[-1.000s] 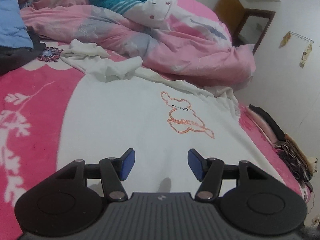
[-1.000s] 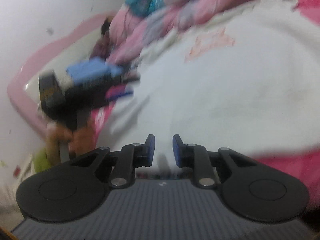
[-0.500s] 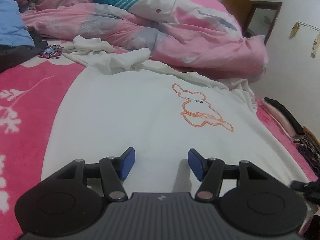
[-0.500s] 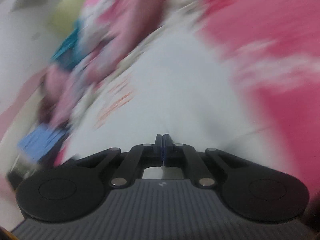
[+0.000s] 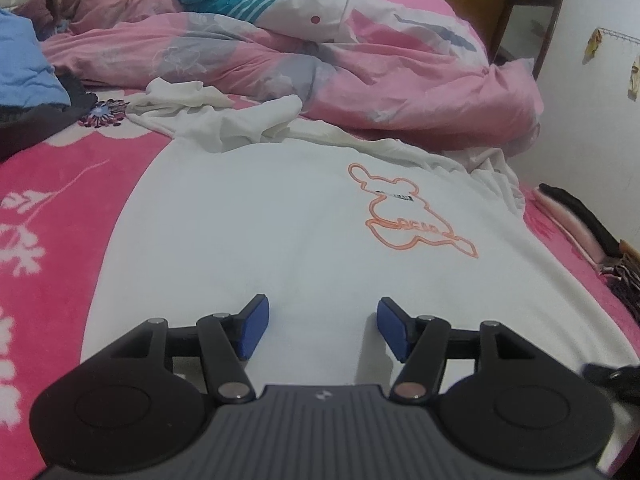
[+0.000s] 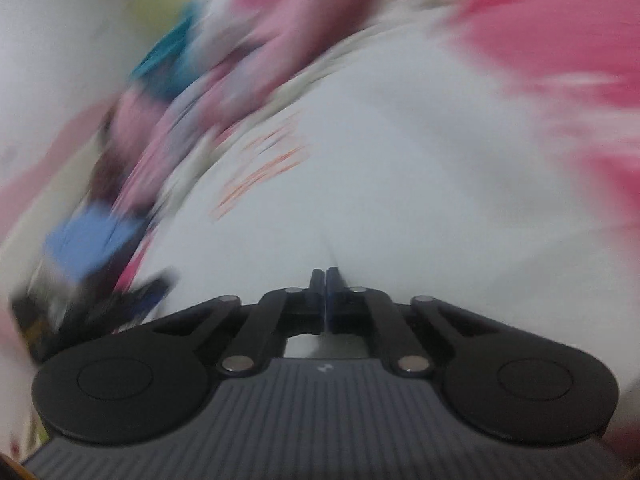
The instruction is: Fold clothes
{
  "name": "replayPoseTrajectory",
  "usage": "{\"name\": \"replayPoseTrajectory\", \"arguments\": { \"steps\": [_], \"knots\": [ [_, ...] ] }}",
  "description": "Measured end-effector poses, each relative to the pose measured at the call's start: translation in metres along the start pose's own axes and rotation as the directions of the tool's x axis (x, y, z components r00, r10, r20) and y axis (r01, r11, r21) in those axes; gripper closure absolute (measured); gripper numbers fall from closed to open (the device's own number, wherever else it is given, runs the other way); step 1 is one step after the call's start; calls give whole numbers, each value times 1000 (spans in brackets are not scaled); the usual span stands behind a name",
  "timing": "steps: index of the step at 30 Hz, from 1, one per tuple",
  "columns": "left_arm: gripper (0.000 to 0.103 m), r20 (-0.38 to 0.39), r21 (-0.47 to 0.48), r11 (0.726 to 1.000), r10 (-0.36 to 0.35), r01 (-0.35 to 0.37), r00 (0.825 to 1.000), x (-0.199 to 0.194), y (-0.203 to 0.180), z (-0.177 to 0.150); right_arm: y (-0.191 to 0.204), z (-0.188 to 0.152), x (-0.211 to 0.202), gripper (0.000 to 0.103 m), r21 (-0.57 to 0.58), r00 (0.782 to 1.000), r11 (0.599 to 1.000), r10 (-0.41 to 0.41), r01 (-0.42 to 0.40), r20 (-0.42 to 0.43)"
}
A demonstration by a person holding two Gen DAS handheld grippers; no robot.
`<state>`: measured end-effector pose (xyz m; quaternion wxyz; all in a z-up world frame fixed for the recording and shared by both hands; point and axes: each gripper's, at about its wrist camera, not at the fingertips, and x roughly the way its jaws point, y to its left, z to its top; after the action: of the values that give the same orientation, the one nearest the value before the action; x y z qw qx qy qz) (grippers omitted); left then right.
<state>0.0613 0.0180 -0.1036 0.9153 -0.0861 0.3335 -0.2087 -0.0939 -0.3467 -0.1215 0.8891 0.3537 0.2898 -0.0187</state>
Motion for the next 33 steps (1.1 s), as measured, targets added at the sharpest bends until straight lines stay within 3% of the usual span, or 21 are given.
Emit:
{"name": "replayPoseTrajectory", "arguments": {
  "steps": [3,7,9,11,15,18,20,21,23,26,29,31,33],
  "knots": [
    [41,-1,-29,1000,3,-3,1000,-4,-1,4,-41,17,-52,102,115,984,985,-142,130,104],
    [41,-10,5,1000,-3,3,1000,-1,-15,9,-59,54,-74,88,149,978,988,-75,47,193],
    [41,-22,23,1000,-1,1,1000,5,-24,11,-59,84,-50,79,119,989,992,10,-28,150],
    [41,-20,37,999,9,-8,1000,11,-31,12,-61,119,-7,76,100,995,994,29,-38,92],
    [41,-4,45,998,51,-50,999,22,-35,7,-59,163,58,74,-17,999,999,-47,48,21],
    [40,-2,46,997,54,-53,999,26,-35,4,-67,167,81,72,-89,992,992,-92,85,-82],
    [38,3,54,997,50,-50,999,26,-36,3,-68,165,86,78,-136,988,987,-106,90,-110],
    [37,5,58,997,48,-49,999,26,-36,3,-66,164,85,98,-165,988,982,-111,93,-104],
    [37,9,66,997,49,-49,999,26,-37,2,-62,164,81,99,-200,989,974,-120,102,-81],
    [37,14,66,997,48,-49,999,26,-37,1,-55,177,70,101,-230,990,963,-136,139,30],
    [37,12,67,997,43,-44,999,27,-36,2,-62,180,74,101,-230,987,960,-154,160,43],
    [35,11,68,997,40,-41,999,27,-36,2,-74,174,100,101,-289,972,931,-235,223,-7],
    [34,10,76,996,43,-43,999,27,-37,2,-83,176,98,100,-258,980,946,-201,195,4]
  ]
}}
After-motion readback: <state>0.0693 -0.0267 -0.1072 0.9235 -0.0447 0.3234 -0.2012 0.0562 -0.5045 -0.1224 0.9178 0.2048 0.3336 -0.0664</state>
